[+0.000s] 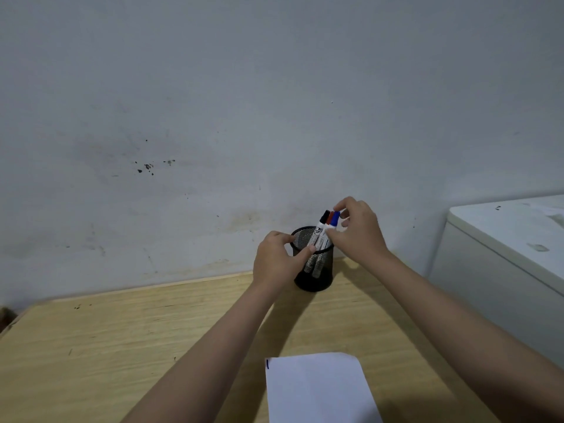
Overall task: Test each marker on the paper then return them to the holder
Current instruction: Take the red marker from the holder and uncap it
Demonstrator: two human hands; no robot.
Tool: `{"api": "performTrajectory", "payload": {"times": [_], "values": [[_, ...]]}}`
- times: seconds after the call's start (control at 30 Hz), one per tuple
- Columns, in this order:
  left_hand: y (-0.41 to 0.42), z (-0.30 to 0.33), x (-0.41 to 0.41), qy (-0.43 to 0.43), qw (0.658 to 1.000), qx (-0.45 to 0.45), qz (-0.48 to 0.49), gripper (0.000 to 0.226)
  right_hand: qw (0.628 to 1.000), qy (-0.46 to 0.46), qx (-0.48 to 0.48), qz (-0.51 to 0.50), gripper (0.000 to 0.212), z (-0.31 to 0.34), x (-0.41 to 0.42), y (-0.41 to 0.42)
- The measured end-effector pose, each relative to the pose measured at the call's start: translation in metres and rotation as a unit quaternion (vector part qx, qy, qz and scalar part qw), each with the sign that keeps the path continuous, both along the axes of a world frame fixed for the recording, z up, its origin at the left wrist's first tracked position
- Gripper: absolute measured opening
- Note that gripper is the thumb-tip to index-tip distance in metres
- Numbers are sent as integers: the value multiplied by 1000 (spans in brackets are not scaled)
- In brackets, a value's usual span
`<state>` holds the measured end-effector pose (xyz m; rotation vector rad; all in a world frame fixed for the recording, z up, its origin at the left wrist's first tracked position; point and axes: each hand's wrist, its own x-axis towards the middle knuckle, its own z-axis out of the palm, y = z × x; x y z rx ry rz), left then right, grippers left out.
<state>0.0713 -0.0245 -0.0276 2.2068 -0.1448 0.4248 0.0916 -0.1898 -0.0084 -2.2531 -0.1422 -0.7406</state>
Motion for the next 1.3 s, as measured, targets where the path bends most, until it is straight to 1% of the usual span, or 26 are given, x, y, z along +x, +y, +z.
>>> {"api": "performTrajectory", "payload": {"times": [0.07, 0.13, 0.3, 0.43, 0.53, 0.63, 0.73, 0.8, 0.83, 0.87, 0.93, 1.0, 1.07, 1.17, 1.23, 1.3], "values": [[0, -1, 0, 0, 1000, -4, 0, 56, 998, 48, -27, -21, 38, -5, 3, 1], [0, -2, 0, 0, 1000, -5, 0, 56, 995, 74, -43, -42, 42, -5, 5, 4], [0, -3, 0, 3, 1000, -4, 3, 58, 993, 65, -71, -74, 49, 3, 9, 8], [0, -3, 1, 5, 1000, 1, 4, 58, 991, 65, -91, -75, 29, 10, 9, 11], [0, -2, 0, 7, 1000, 6, 7, 59, 995, 58, -68, -53, 20, 19, 5, 14], [-2, -1, -3, 8, 999, 28, 13, 56, 998, 56, 2, 0, 19, 32, -2, 16], [-5, -1, -8, -2, 998, 65, 15, 48, 998, 14, 60, 22, 18, 50, -13, 15], [-7, -3, -15, -3, 998, 64, 7, 49, 994, -22, 100, 31, 18, 62, -26, 13], [-7, -3, -20, -7, 999, 46, -1, 49, 992, -38, 119, 36, 18, 66, -34, 10], [-7, -1, -27, -14, 1000, 11, -11, 45, 989, -50, 135, 39, 19, 70, -42, 8], [-7, 7, -45, -31, 993, -111, -34, 27, 981, -66, 174, 47, 21, 75, -60, 4], [-9, 17, -66, -45, 967, -242, -67, 14, 969, -68, 226, 70, 25, 72, -78, 3], [-10, 25, -82, -64, 937, -330, -96, 15, 955, -58, 272, 100, 26, 63, -96, 7], [-11, 37, -100, -67, 906, -401, -115, 13, 937, -35, 321, 132, 20, 45, -119, 18], [-9, 43, -109, -70, 896, -424, -110, 15, 929, -23, 336, 154, 18, 35, -132, 25], [-6, 46, -114, -79, 892, -432, -104, 18, 931, -11, 325, 167, 17, 28, -141, 30]]}}
